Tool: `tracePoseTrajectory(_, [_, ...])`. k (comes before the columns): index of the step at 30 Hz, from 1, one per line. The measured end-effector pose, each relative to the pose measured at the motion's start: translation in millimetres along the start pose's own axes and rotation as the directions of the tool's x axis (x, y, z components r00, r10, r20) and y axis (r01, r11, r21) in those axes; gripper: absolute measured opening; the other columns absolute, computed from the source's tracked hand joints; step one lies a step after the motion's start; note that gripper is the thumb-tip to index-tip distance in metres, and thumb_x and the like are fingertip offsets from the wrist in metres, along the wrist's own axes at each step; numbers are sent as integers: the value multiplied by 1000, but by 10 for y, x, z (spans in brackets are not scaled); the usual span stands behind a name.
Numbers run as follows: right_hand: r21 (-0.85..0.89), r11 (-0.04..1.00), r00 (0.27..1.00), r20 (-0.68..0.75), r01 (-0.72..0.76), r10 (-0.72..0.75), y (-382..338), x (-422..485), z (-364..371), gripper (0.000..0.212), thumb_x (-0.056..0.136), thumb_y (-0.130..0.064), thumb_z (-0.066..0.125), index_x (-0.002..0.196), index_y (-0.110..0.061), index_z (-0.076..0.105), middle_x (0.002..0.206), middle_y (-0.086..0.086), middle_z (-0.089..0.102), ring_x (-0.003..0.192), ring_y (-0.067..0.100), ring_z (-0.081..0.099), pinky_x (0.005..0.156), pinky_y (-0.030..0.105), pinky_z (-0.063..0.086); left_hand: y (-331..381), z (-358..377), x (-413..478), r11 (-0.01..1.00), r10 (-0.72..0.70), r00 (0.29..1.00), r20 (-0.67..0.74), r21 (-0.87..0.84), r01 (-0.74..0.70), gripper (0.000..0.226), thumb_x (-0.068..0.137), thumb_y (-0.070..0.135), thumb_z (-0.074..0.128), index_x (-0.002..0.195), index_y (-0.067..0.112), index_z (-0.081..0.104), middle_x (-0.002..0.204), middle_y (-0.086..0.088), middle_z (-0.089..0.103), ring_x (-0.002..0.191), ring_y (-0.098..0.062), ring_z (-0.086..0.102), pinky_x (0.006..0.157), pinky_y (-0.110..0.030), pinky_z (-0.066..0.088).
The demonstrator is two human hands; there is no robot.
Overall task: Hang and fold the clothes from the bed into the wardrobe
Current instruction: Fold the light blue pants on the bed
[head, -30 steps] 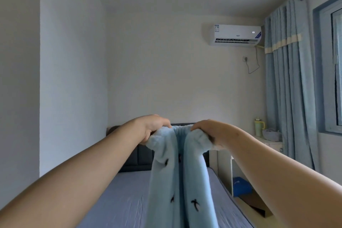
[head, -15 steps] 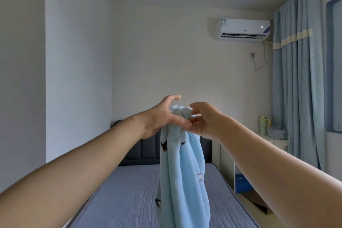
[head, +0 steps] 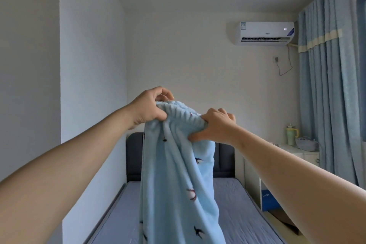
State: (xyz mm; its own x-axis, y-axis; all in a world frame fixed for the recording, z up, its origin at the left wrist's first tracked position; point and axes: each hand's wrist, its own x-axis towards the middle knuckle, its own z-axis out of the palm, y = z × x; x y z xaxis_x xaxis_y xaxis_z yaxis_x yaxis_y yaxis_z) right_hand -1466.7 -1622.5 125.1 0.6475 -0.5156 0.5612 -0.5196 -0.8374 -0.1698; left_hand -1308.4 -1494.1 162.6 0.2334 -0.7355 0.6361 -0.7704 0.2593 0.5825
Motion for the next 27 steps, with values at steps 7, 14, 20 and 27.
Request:
tracePoseTrajectory(7, [421,897,988,120,-136,94,-58,-6,82,24,67,-17,77,76,-18,55,85,3,54,78,20,50,59,25,40,-137,-206,-79,837,-168,984,67,536,107,38,69,1,59,93,26,44,90,3,51,70,-12,47,56,-24,39])
tracePoseTrajectory(14, [961,193,970,161,-196,184,-274,-47,183,40,74,11,68,106,-9,55,89,11,63,74,22,64,65,33,56,-386,-342,-267,615,-12,965,-260,760,212,36,77,4,49,109,20,43,103,-7,57,83,-27,49,62,-29,37])
tracePoseTrajectory(20, [851,370,928,331,-373,173,-352,-73,341,17,73,-5,77,83,-5,63,79,9,68,67,19,66,56,26,54,-540,-445,-450,788,-371,840,-396,344,510,10,80,9,52,86,16,56,89,-8,60,79,-27,53,61,-24,39])
tracePoseTrajectory(27, [727,631,961,171,-272,217,-390,-118,447,27,81,-9,69,105,-9,58,93,7,63,85,22,62,80,37,54,-562,-386,-748,735,-659,752,-14,-224,640,9,96,16,48,92,24,50,72,1,57,36,-5,53,34,-13,42])
